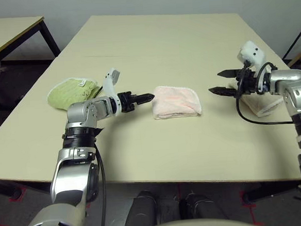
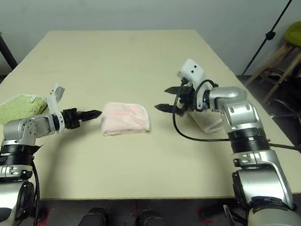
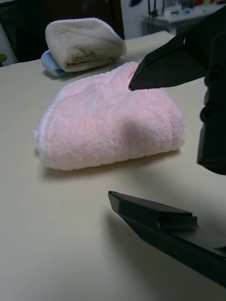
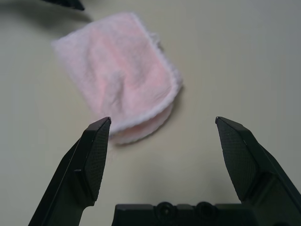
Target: Fold the towel and set it aside.
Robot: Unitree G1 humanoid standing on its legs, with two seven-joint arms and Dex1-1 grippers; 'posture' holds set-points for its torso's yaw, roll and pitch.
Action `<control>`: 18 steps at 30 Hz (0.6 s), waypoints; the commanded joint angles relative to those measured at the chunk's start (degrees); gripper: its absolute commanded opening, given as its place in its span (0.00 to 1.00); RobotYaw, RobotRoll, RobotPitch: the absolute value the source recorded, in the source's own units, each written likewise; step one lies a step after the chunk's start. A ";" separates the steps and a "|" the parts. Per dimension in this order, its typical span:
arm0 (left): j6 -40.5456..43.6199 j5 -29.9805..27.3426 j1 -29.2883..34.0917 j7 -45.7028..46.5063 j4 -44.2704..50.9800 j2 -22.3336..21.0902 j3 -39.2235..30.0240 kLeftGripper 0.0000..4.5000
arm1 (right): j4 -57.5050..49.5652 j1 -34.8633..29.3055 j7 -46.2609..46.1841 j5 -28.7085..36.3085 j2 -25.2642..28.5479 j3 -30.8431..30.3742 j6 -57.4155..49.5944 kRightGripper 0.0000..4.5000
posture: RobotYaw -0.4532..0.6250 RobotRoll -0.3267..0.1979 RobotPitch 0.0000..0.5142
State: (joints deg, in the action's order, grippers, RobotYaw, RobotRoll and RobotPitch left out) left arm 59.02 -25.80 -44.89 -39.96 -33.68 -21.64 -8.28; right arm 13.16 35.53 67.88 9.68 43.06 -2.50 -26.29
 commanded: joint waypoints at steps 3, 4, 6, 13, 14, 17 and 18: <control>2.38 -1.00 -3.57 0.12 -7.45 2.38 -1.40 1.00 | -3.37 -2.29 0.98 0.16 2.30 -1.23 -0.36 1.00 | 0.47 0.62 0.13; 2.74 -1.19 -4.09 -0.01 -8.65 2.93 -1.66 1.00 | -3.76 -2.73 1.10 0.20 2.61 -1.30 -0.38 1.00 | 0.47 0.62 0.13; 3.19 -1.53 -4.99 -0.17 -10.90 3.89 -2.06 1.00 | -4.55 -3.67 1.32 -0.05 3.27 -1.65 0.14 1.00 | 0.47 0.62 0.13; 4.03 -2.07 -7.47 0.16 -18.37 6.67 -3.99 1.00 | -7.17 -5.55 2.84 -0.30 4.75 -2.83 1.56 1.00 | 0.46 0.62 0.14; 4.08 -2.10 -7.76 0.13 -19.45 6.84 -4.38 1.00 | -7.45 -5.63 2.87 -0.29 4.72 -2.96 1.60 1.00 | 0.46 0.62 0.14; 4.38 -1.66 -8.01 -0.71 -21.57 7.42 -4.18 1.00 | -8.25 -5.88 2.94 -0.23 4.49 -3.64 1.59 1.00 | 0.46 0.62 0.14; 4.49 -1.45 -7.99 -0.97 -21.93 7.64 -3.91 1.00 | -8.41 -5.91 2.91 -0.20 4.40 -3.83 1.62 1.00 | 0.46 0.62 0.14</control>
State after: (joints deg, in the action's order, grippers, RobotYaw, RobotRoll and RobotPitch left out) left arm 62.73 -27.88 -52.68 -40.85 -53.81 -14.75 -12.75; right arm 5.92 30.09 70.42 9.39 47.34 -5.58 -25.08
